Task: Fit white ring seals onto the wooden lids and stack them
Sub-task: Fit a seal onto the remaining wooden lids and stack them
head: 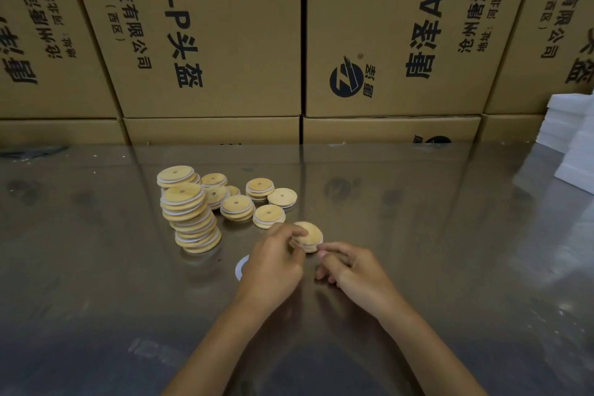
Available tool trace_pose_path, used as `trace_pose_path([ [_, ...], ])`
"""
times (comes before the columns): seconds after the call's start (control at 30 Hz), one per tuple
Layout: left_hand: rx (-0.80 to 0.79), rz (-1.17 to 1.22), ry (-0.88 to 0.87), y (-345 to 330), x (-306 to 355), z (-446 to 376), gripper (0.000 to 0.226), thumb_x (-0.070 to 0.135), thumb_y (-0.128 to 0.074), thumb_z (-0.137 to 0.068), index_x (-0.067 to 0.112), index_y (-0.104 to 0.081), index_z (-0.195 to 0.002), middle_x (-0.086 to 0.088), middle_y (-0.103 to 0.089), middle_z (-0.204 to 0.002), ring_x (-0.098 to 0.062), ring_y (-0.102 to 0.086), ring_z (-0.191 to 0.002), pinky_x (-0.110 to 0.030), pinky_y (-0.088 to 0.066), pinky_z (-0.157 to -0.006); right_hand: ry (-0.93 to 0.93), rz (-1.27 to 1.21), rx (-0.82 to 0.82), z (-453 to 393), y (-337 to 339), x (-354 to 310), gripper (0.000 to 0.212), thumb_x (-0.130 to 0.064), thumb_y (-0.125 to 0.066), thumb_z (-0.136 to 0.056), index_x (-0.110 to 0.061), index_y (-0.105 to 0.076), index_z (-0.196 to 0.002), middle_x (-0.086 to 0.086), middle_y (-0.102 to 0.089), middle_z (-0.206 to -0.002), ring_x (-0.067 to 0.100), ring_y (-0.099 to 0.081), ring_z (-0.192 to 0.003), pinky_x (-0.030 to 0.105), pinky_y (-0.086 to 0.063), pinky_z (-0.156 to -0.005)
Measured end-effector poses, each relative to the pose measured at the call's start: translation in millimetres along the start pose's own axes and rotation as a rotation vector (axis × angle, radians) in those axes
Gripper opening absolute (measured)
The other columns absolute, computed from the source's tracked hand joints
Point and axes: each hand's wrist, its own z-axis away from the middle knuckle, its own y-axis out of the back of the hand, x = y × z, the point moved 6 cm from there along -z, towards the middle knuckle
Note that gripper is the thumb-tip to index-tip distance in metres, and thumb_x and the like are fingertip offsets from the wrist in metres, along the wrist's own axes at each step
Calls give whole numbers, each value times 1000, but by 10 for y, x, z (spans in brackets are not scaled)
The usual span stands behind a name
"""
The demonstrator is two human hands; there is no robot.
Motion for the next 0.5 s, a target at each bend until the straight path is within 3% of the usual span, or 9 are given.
trace_pose_path([
  [0.13,-172,-380,-255,-157,37,74,23,23,-51,-91,25,-64,-110,12,-57,-123,-7,-48,-117,-15,-24,-92,13,-13,-1,1,7,1,18,-3,-52,-99,-10,-68,-98,0,-65,-63,-6,-55,-49,8,-41,-53],
  [0.23,-152,-564,-225,-157,-77,48,30,39,-40,-98,29,-61,-118,11,-44,-145,-8,-36,-133,-23,-14,-107,15,-21,10,-9,17,7,18,-2,-50,-100,-10,-65,-94,1,-66,-64,-5,-54,-49,8,-41,-52],
  [0.3,-145,-672,-139,-125,-187,23,43,45,-31,-101,26,-52,-133,8,-39,-150,-12,-29,-138,-32,-12,-115,9,-14,14,-16,14,16,18,-4,-51,-100,-13,-65,-94,0,-67,-65,-5,-54,-49,9,-42,-54],
  [0.4,-105,-700,-48,-43,-266,-12,50,46,-29,-101,21,-43,-142,5,-35,-153,-14,-24,-142,-38,-13,-118,0,-24,21,-28,24,35,18,-4,-51,-100,-14,-64,-93,0,-68,-66,-3,-53,-51,12,-43,-55],
  [0.5,-64,-625,-162,-29,-179,-17,44,42,-34,-100,25,-44,-140,7,-35,-154,-12,-24,-143,-31,-11,-114,8,-36,38,-31,30,48,17,-3,-51,-99,-13,-64,-93,-1,-68,-64,-3,-54,-50,11,-44,-54],
])
